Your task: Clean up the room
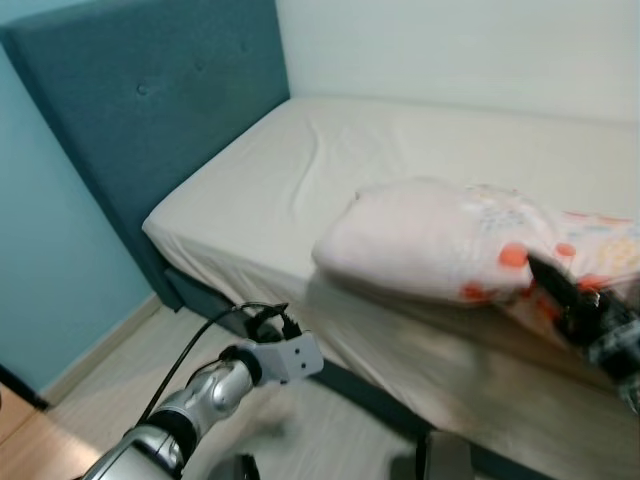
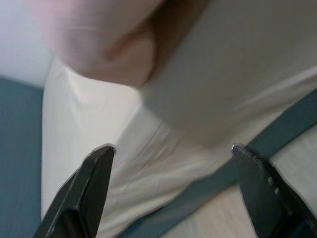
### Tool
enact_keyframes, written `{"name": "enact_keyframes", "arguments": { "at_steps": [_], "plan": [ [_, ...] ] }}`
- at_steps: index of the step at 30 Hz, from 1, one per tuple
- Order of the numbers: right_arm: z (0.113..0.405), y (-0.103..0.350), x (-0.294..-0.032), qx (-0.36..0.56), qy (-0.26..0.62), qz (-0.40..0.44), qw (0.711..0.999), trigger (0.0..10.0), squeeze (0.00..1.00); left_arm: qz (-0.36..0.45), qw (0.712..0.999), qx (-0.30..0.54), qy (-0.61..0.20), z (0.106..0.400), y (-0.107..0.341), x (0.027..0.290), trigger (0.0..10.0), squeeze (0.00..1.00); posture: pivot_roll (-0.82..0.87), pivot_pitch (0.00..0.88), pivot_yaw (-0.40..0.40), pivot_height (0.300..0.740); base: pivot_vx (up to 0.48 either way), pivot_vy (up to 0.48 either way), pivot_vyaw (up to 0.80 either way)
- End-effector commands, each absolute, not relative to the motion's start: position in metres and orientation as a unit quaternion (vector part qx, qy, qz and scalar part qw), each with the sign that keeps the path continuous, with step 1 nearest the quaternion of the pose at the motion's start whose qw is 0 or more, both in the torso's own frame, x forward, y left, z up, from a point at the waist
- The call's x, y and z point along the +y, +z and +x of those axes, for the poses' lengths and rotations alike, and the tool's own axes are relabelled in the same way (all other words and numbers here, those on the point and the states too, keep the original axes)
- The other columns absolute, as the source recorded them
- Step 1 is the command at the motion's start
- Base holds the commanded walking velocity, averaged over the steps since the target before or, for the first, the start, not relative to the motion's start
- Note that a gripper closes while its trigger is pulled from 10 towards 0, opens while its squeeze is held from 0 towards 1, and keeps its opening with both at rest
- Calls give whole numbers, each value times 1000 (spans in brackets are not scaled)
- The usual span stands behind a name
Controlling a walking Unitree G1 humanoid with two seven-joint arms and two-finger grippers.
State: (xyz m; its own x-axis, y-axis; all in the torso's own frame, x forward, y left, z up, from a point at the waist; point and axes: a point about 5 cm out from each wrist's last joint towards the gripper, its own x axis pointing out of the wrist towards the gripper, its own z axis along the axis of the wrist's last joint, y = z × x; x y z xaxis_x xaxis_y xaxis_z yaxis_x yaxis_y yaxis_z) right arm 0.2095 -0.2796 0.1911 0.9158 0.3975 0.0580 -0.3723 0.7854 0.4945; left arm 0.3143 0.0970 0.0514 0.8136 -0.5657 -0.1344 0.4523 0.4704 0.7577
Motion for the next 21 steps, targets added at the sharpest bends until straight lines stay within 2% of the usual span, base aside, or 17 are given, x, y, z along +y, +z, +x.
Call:
{"name": "enact_keyframes", "arguments": {
  "at_steps": [1, 3, 5, 6, 7, 8, 9, 10, 11, 13, 16, 18, 21],
  "plan": [
    [203, 197, -259, 33, 273, 245, 930, 0, 0, 425, 854, -47, -295, 312, 46, 105, 10000, 0, -100, 17, 130, 422, 0, 0, 0],
    [191, 179, -264, 91, 234, 213, 944, 0, 0, 424, 854, -47, -298, 312, 45, 104, 10000, 0, -100, 20, 131, 422, 0, 0, 0],
    [191, 179, -264, 91, 234, 213, 944, 0, 0, 424, 854, -47, -298, 312, 45, 104, 10000, 0, -100, 20, 131, 422, 0, 0, 0],
    [179, 161, -288, 157, 136, 156, 966, 0, 0, 423, 853, -47, -302, 311, 45, 103, 10000, 0, -103, 22, 137, 422, 0, 0, 0],
    [179, 161, -288, 157, 136, 156, 966, 0, 0, 423, 853, -47, -302, 311, 45, 103, 10000, 0, -103, 22, 137, 422, 0, 0, 0],
    [170, 154, -302, 188, 85, 128, 970, 0, 0, 424, 852, -47, -304, 311, 44, 103, 10000, 0, -104, 23, 140, 422, 0, 0, 0],
    [170, 154, -302, 188, 85, 128, 970, 0, 0, 424, 852, -47, -304, 311, 44, 103, 10000, 0, -104, 23, 140, 422, 0, 0, 0],
    [154, 148, -324, 240, 12, 78, 968, 0, 0, 425, 850, -47, -307, 310, 44, 104, 10000, 0, -104, 23, 140, 422, 0, 0, 0],
    [154, 148, -324, 240, 12, 78, 968, 0, 0, 425, 850, -47, -307, 310, 44, 104, 10000, 0, -104, 23, 140, 422, 0, 0, 0],
    [141, 148, -353, 271, -87, 34, 958, 0, 0, 426, 849, -45, -309, 310, 44, 104, 10000, 0, -111, 28, 150, 422, 0, 0, 0],
    [135, 150, -365, 278, -128, 19, 952, 0, 0, 426, 848, -45, -311, 310, 44, 104, 10000, 0, -111, 28, 150, 422, 0, 0, 0],
    [136, 165, -386, 236, -204, -18, 950, 0, 0, 426, 847, -45, -315, 310, 43, 103, 10000, 0, -123, 32, 158, 422, 0, 0, 0],
    [141, 178, -393, 199, -240, -50, 949, 0, 0, 425, 846, -45, -317, 309, 43, 101, 10000, 0, -119, 32, 156, 422, 0, 0, 0]
  ]
}}
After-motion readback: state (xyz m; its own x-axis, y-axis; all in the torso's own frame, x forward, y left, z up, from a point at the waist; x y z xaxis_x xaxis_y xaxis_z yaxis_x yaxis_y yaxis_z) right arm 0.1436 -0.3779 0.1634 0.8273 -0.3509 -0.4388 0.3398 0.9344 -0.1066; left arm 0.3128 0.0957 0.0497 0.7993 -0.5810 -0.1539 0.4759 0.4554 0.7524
